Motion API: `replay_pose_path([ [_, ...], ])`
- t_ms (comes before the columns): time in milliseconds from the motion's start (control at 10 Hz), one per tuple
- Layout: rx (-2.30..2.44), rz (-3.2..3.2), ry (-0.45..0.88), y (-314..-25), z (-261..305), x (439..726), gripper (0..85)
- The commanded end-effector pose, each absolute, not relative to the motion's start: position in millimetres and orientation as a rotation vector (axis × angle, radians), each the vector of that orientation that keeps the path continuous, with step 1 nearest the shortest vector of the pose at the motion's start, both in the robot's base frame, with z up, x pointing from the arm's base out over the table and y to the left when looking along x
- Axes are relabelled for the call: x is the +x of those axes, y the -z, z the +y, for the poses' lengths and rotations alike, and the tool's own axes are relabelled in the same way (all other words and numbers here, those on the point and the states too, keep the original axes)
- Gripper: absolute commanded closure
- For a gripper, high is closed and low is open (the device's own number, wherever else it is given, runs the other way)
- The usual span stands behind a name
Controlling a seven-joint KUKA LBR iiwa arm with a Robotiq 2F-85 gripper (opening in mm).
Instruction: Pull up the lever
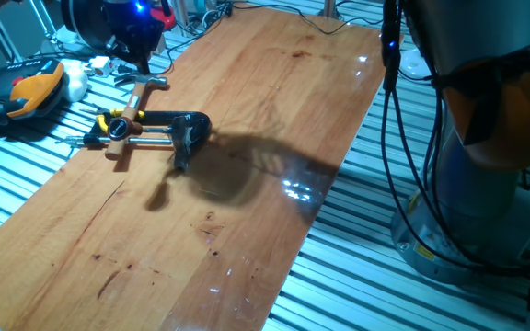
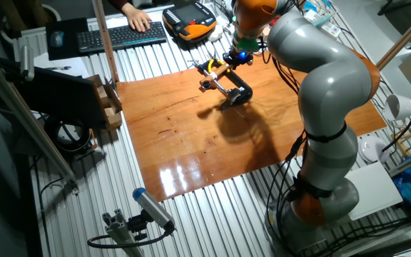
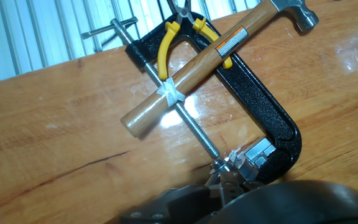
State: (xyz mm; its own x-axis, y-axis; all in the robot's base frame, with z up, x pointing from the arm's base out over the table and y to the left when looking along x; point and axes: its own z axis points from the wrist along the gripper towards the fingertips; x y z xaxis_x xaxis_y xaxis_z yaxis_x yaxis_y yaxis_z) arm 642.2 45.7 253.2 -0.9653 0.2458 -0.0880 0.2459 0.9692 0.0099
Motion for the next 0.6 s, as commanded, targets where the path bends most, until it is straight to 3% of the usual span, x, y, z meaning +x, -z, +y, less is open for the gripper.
replay_pose_path([
  [0,0.379,3.029,0.006,-253.3,45.9,642.2,85.0],
  [500,0.372,3.031,0.004,-254.4,44.9,642.7,85.0],
])
